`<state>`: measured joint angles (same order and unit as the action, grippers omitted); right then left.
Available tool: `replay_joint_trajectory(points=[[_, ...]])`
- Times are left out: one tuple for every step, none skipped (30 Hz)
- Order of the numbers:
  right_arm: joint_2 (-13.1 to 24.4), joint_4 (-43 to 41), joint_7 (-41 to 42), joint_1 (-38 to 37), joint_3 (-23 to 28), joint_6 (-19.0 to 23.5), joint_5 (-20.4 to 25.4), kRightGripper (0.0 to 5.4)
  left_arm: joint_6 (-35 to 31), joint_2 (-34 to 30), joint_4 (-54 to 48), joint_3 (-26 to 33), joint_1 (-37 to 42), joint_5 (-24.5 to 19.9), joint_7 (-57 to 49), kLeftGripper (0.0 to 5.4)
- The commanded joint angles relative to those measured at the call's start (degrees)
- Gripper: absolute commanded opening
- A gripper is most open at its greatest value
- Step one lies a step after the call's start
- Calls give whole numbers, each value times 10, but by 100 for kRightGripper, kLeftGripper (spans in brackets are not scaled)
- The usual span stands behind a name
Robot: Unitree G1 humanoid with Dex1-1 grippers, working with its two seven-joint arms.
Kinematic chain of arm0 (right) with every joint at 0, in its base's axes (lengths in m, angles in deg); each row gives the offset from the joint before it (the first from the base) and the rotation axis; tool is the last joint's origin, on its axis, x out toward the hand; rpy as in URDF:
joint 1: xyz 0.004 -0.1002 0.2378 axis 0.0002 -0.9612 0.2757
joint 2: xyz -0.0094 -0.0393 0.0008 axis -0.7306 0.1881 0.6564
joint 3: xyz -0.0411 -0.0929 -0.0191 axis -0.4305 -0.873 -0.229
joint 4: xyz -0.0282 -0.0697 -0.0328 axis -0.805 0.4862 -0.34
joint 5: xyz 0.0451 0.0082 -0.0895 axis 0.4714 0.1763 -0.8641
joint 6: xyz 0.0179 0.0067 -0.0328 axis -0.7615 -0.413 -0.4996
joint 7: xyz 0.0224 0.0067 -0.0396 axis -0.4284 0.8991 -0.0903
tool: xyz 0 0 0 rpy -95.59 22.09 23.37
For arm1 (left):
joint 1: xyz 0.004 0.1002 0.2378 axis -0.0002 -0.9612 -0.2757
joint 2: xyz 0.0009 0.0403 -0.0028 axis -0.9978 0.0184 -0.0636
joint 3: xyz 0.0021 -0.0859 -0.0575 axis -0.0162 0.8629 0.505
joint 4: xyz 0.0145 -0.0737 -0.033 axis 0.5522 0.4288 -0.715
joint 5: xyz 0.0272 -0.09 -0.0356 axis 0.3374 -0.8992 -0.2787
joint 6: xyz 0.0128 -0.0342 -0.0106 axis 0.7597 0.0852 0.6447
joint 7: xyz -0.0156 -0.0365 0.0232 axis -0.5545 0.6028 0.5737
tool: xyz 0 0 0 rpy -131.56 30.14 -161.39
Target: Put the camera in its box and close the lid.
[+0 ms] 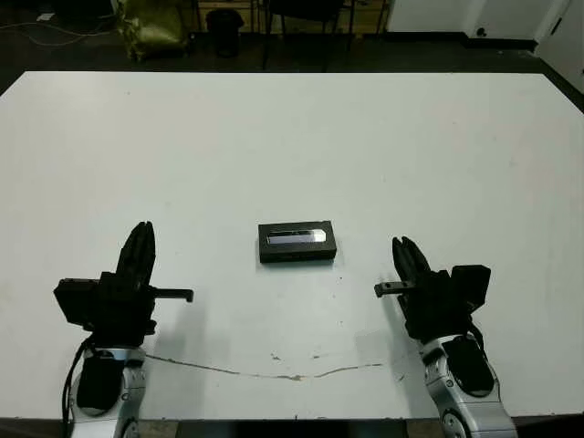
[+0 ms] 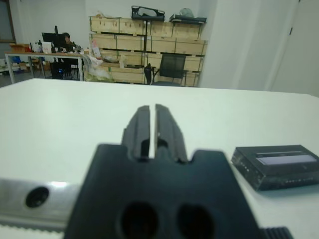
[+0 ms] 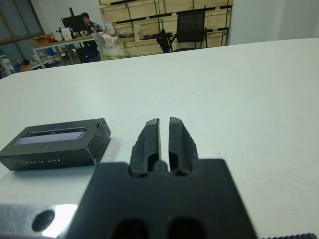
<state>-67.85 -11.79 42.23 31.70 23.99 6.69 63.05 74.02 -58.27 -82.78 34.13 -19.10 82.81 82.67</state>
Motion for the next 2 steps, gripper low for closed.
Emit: replay_joint_trajectory(points=[[2,1,-7,2,6,13,-1,0,-11,5,10,-7,4,8,-15,1],[3,0,-8,3,6,14,-4,0,-14,6,9,-9,5,7,-17,1]])
